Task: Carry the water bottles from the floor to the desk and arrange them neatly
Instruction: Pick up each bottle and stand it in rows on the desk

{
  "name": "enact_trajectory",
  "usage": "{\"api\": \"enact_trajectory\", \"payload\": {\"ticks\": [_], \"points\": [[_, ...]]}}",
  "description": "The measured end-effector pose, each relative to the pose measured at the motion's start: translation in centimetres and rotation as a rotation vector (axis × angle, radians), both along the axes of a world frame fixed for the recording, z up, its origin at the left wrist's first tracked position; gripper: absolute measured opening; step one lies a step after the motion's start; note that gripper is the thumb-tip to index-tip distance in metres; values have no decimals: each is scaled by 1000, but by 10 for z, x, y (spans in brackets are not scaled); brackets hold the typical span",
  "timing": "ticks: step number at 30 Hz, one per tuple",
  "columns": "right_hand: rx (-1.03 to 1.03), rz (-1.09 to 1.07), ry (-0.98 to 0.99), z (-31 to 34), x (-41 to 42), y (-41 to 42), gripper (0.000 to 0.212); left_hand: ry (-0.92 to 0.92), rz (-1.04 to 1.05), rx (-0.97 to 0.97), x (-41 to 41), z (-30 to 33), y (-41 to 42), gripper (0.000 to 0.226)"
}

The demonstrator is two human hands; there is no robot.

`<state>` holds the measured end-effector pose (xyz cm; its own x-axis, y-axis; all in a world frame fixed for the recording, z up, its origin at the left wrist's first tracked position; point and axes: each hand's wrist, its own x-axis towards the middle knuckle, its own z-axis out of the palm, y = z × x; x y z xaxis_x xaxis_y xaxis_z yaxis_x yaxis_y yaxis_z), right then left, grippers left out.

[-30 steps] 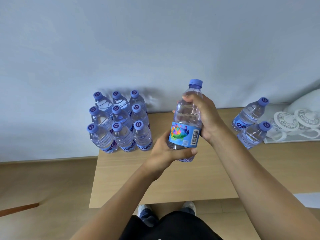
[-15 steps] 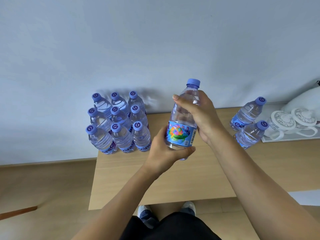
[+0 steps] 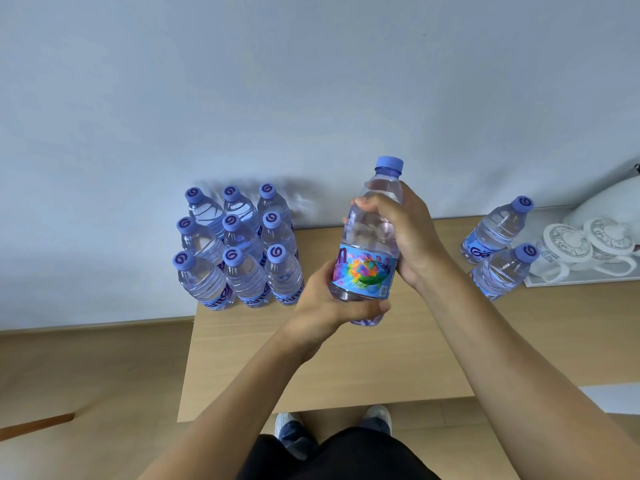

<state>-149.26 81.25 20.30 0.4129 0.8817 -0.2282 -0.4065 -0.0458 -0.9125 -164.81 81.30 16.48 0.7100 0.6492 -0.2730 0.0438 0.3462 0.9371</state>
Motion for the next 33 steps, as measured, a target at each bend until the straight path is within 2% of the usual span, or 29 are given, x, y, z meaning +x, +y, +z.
{"api": "enact_trajectory", "payload": {"ticks": [5,8,11,18,23,29,33], "points": [[-24,-68,-93,1,-6,0,42,72,87,89,3,0,-6,52],[-37,-124,-165,0,-9,2,45,111,151,161,6,1,-6,56],[-33,-144,-203,0,-10,3,36,95,141,162,6,2,-4,60],[-31,-56,-54,8,-2,6,38,-4,65,2,6,4,-2,68],[17,26,9,9,5,6,29,-58,24,-45,7,7,2,69],[10,-12,-71,10,2,6,46,9,93,65,10,11,1,50],[25,-86,-141,8,-3,4,52,40,151,119,14,12,-3,50]]}}
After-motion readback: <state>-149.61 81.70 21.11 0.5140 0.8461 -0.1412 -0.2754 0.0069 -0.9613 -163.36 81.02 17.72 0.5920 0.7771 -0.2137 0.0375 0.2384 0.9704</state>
